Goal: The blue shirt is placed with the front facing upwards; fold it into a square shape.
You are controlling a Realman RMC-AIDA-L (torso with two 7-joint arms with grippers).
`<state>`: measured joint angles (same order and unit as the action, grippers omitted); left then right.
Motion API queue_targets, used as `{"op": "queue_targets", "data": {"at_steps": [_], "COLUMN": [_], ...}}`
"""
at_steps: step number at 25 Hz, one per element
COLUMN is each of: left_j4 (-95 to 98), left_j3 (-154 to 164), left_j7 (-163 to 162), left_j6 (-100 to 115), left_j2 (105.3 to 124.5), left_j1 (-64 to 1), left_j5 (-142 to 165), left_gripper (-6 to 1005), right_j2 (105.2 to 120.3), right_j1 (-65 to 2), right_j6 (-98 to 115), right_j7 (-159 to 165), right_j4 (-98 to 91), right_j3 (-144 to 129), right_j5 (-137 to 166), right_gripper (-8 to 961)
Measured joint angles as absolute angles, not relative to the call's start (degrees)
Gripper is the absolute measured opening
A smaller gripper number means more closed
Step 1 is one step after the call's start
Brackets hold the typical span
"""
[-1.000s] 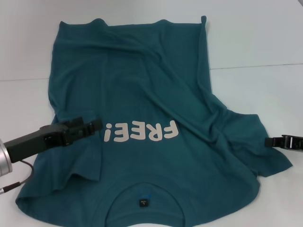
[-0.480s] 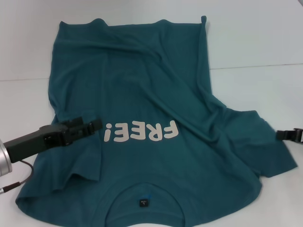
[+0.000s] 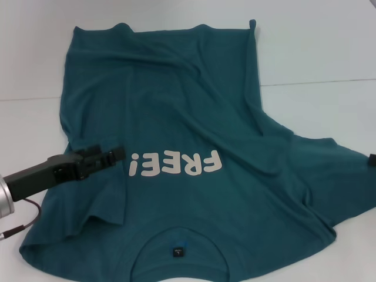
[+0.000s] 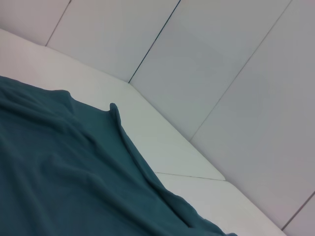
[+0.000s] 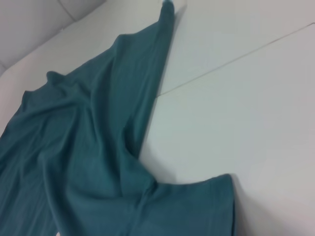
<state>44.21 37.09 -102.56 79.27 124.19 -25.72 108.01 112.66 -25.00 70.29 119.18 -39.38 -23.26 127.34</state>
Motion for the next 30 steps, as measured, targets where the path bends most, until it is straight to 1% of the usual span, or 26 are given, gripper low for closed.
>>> {"op": "queue_targets", "data": {"at_steps": [4, 15, 30], "left_j4": [44.1, 43.5, 43.0], "left_j3": [37.1, 37.1, 37.0], "left_j7": [-102.6, -102.5, -102.5], "left_j6": [79.2, 78.9, 78.1], "left_j2": [124.15, 124.01, 124.01], "left_j1": [-25.9, -26.2, -26.4], "left_j5": [108.0, 108.0, 108.0], "left_gripper": [904, 903, 903], "right_j2": [112.23, 111.94, 111.45], "right_j1": [-25.6, -28.7, -28.7], "right_j6": [70.7, 70.4, 69.7], "right_j7": [119.3, 119.7, 120.2], "right_j4": [-39.4, -40.9, -41.0], "right_j3": [-23.1, -23.0, -22.4], "right_j5": [127.3, 127.4, 127.4], "right_gripper": [19, 28, 42]}}
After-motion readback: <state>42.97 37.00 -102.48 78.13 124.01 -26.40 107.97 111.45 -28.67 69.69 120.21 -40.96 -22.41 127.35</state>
